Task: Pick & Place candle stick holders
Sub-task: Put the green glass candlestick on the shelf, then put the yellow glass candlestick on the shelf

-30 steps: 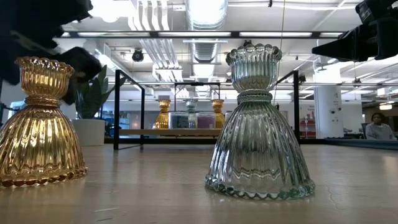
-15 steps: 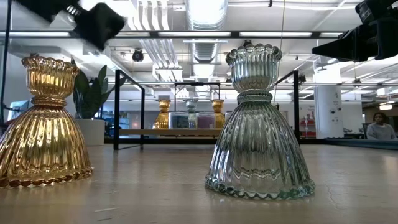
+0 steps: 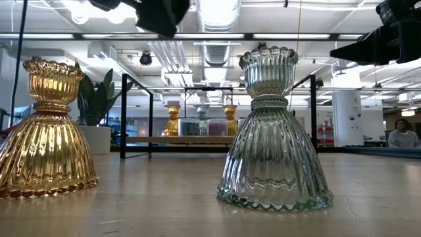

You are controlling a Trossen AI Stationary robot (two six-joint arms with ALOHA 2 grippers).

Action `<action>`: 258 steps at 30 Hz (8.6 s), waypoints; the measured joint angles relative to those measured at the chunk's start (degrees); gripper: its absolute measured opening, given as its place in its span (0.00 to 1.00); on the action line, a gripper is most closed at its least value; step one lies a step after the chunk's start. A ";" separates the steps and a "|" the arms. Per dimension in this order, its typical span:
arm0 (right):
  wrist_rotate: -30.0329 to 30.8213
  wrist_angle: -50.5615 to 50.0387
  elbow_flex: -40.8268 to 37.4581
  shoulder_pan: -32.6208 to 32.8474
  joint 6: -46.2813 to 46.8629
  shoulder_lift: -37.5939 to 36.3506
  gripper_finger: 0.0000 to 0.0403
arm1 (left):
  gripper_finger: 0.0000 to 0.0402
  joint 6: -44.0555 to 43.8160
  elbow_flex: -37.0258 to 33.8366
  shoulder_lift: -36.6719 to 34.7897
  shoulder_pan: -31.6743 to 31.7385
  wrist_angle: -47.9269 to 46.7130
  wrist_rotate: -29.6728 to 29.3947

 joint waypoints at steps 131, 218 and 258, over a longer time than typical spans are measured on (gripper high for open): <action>0.44 -0.44 0.00 -0.02 0.00 -0.02 0.02 | 0.43 -75.69 9.96 3.66 17.11 -18.19 -56.60; 0.42 -0.42 0.00 -0.02 0.02 0.00 0.02 | 0.43 -105.94 6.23 14.55 18.99 -32.36 -65.34; 0.44 -0.42 0.00 -0.02 0.00 0.00 0.02 | 0.54 -98.34 10.21 11.97 19.19 -33.11 -67.30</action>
